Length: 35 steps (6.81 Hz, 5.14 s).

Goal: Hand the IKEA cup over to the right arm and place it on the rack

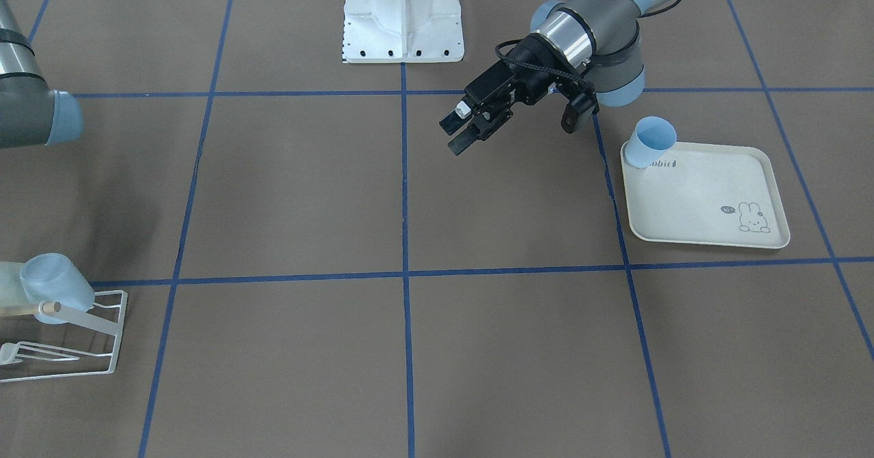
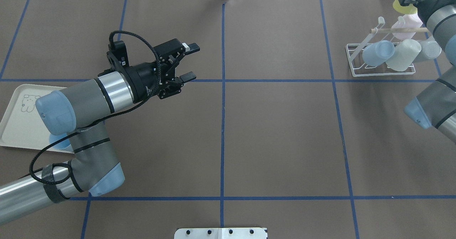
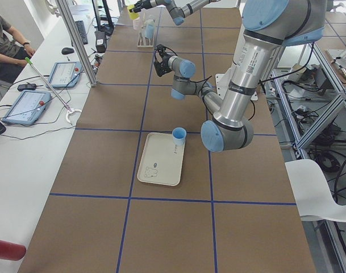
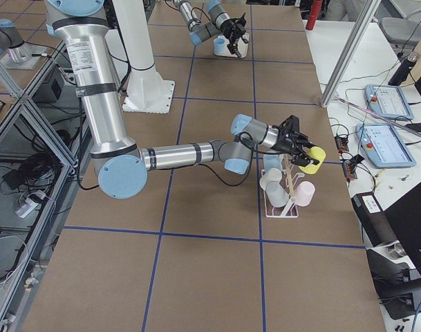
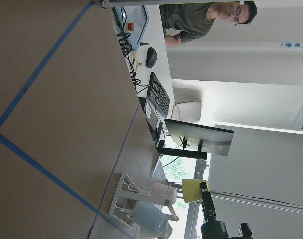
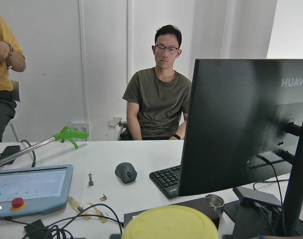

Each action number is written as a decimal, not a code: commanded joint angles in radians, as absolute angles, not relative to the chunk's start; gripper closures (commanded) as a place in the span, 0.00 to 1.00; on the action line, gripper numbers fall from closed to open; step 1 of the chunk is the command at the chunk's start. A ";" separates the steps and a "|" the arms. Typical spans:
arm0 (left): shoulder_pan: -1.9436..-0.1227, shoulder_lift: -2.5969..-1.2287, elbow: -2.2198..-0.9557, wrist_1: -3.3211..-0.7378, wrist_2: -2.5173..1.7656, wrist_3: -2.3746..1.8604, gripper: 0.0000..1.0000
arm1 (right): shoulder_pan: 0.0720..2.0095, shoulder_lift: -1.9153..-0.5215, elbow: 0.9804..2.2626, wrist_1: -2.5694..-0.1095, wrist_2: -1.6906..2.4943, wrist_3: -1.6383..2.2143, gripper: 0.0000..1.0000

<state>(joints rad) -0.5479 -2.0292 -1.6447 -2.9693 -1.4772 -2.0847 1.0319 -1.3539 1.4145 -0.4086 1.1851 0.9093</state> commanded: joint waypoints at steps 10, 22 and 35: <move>-0.542 -2.006 -1.640 -2.976 -1.477 -2.085 0.00 | 0.979 -1.382 1.381 -0.394 1.183 0.925 1.00; -0.541 -2.011 -1.651 -2.967 -1.479 -2.085 0.00 | 0.980 -1.402 1.394 -0.359 1.221 0.940 0.00; -0.882 -1.387 -2.072 -2.187 -2.019 -0.810 0.00 | 1.178 -1.430 1.882 -0.700 1.983 1.307 0.00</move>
<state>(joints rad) -0.8866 -1.3912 -2.0607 -2.3039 -2.0241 -0.9076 1.1796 -1.4320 1.8796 -0.7026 1.9760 1.2896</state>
